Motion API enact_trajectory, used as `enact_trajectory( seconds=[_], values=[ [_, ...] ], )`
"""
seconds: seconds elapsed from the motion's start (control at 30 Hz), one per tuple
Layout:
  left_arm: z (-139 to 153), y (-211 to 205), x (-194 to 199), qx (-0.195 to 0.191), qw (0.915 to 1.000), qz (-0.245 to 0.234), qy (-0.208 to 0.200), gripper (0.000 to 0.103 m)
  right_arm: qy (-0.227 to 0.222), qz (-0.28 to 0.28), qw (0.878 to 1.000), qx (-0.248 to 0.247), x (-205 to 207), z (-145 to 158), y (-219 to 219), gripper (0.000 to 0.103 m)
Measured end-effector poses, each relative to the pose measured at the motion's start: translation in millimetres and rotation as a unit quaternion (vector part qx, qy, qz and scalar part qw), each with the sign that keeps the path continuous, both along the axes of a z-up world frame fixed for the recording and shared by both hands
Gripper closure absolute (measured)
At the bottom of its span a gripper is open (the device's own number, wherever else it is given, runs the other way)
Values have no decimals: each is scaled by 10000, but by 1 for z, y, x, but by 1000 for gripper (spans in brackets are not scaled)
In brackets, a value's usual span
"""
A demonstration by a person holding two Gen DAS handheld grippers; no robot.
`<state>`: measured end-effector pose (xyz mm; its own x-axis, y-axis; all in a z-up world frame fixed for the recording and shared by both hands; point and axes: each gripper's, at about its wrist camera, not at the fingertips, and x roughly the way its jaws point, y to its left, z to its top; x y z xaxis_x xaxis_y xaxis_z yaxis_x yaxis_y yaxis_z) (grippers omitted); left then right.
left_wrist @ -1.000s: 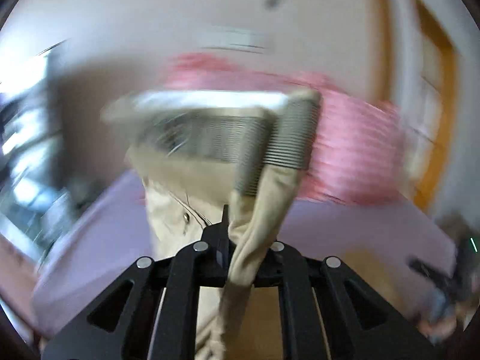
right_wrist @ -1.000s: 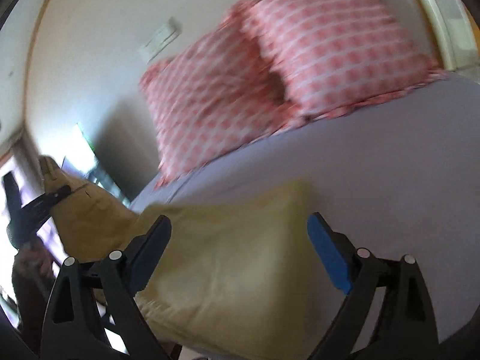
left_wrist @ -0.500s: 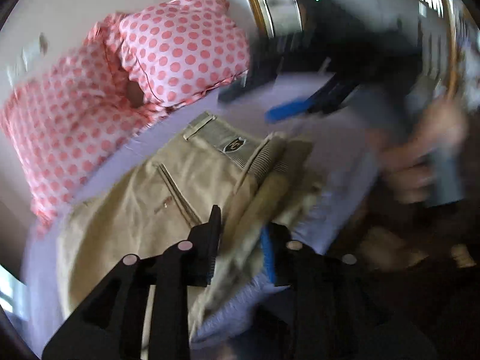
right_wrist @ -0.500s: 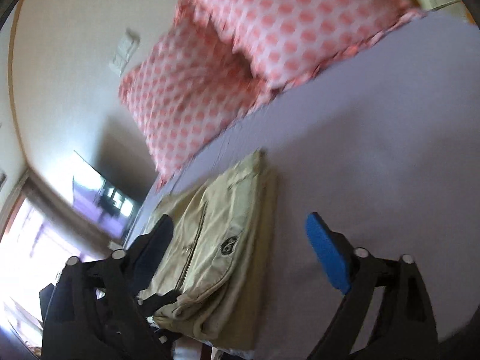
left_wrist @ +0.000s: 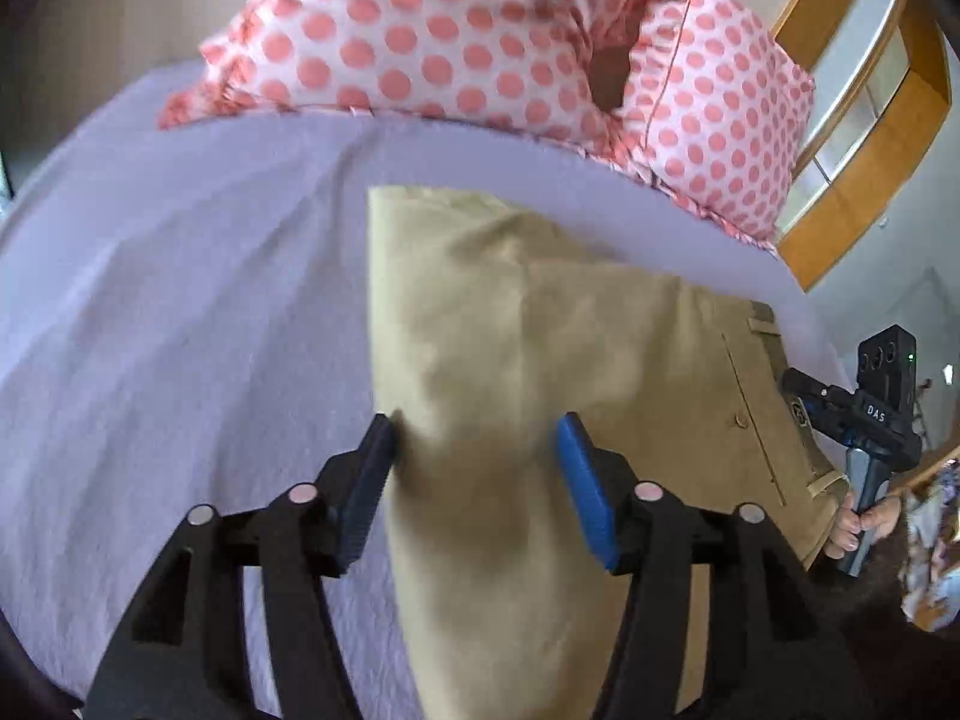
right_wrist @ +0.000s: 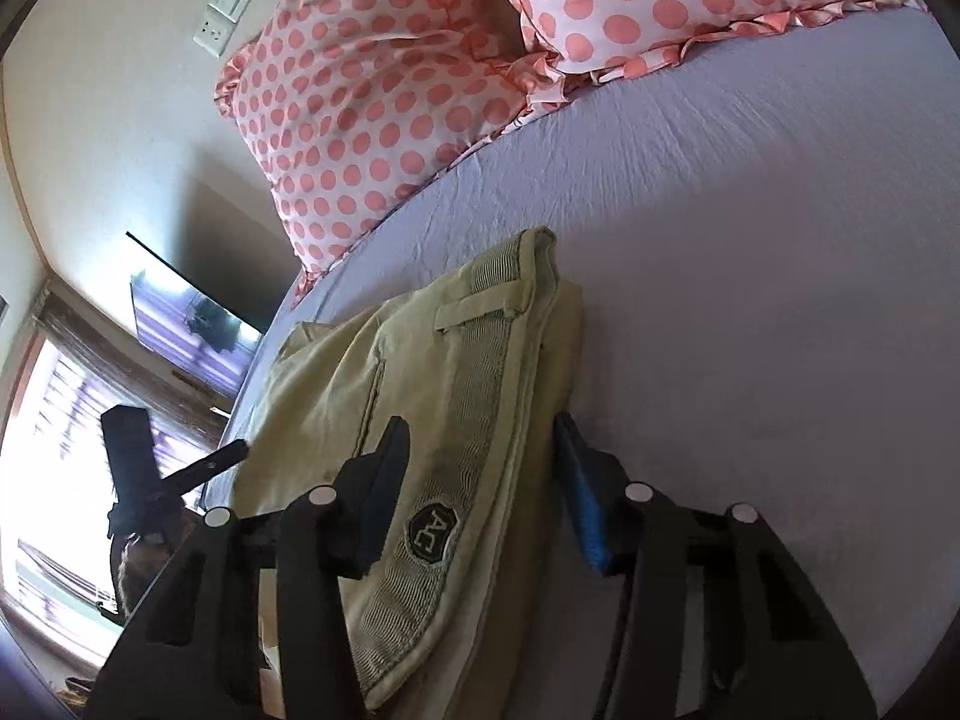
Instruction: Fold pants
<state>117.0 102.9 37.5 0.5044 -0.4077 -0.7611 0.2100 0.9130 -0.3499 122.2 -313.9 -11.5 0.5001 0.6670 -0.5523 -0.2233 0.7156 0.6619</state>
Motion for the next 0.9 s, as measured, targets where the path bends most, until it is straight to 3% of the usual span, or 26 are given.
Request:
enact_trajectory(
  seconds=[0.13,0.3,0.47,0.5,0.53,0.63,0.73,0.9],
  values=[
    [-5,-1,9,-324,9991,-181,208,27,50,218,9997,124,6,0,3,51],
    [-7,15,13,-403,9983,22,421,30,308,305,9975,557,11,-5,-9,60],
    [-7,6,5,-86,9989,53,466,32,85,381,9991,181,8,-1,6,63],
    [-7,-1,6,-136,9987,-70,477,44,159,515,9979,349,9,-4,7,70],
    [-7,-3,6,-122,9989,-87,452,63,321,620,9956,627,11,-10,6,81],
    [-9,-2,14,-449,9974,-121,548,89,433,652,9914,1044,13,-13,0,86],
    [2,2,21,-721,9965,-88,423,92,338,703,9900,1177,19,2,1,89],
    [43,-18,53,-120,9991,-55,-412,95,-213,713,9935,856,57,53,10,91]
  ],
)
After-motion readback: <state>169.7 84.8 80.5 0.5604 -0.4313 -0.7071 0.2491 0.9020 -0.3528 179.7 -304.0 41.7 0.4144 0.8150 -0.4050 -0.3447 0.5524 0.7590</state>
